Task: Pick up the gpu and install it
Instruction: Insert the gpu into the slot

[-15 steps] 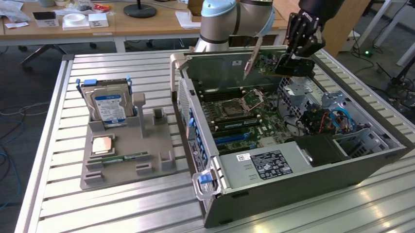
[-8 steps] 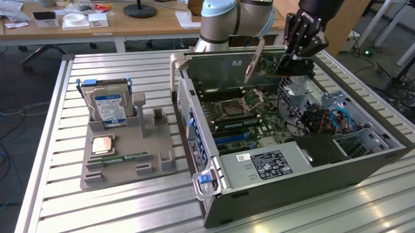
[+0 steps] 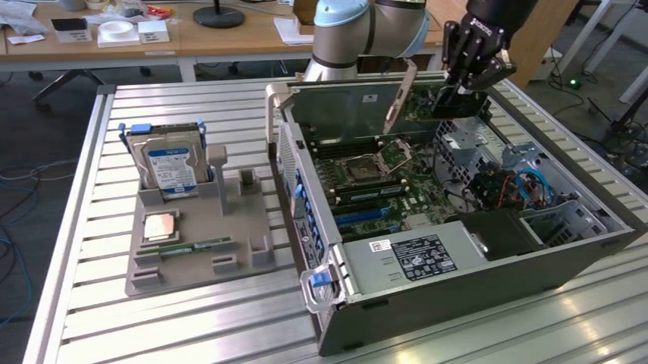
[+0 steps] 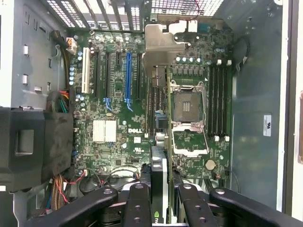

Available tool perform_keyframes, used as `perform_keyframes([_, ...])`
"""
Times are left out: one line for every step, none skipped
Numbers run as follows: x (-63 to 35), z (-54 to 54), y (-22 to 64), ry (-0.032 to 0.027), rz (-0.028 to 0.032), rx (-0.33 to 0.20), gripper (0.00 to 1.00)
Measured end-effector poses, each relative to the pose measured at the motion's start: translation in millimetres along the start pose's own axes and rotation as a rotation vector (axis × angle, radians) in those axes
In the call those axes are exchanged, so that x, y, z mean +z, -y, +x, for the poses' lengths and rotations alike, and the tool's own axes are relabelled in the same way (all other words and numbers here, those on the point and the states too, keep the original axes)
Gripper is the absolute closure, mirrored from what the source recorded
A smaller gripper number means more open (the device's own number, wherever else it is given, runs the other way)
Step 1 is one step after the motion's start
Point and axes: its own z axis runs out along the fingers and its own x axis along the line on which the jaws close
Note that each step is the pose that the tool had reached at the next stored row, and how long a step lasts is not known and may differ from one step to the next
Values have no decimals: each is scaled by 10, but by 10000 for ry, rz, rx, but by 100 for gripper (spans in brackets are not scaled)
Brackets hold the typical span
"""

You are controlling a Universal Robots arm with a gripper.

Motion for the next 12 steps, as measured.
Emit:
perform_keyframes([1, 0, -1, 0, 1, -3, 73])
perform_keyframes([6, -1, -4, 3, 28, -9, 73])
perform_keyframes([11, -1, -11, -1, 94, -20, 73])
perform_keyframes([16, 0, -19, -4, 174, -31, 73])
perform_keyframes([24, 0, -26, -4, 256, -42, 73])
perform_keyframes([31, 0, -35, -5, 344, -55, 73])
perform_keyframes([37, 1, -45, -6, 418, -65, 73])
perform_keyframes([44, 1, -54, -6, 479, -70, 73])
perform_keyframes([51, 1, -65, -7, 547, -76, 73])
perform_keyframes([59, 1, -75, -8, 613, -83, 73])
perform_keyframes([67, 1, -84, -9, 663, -89, 73])
perform_keyframes([77, 1, -93, -10, 700, -94, 73])
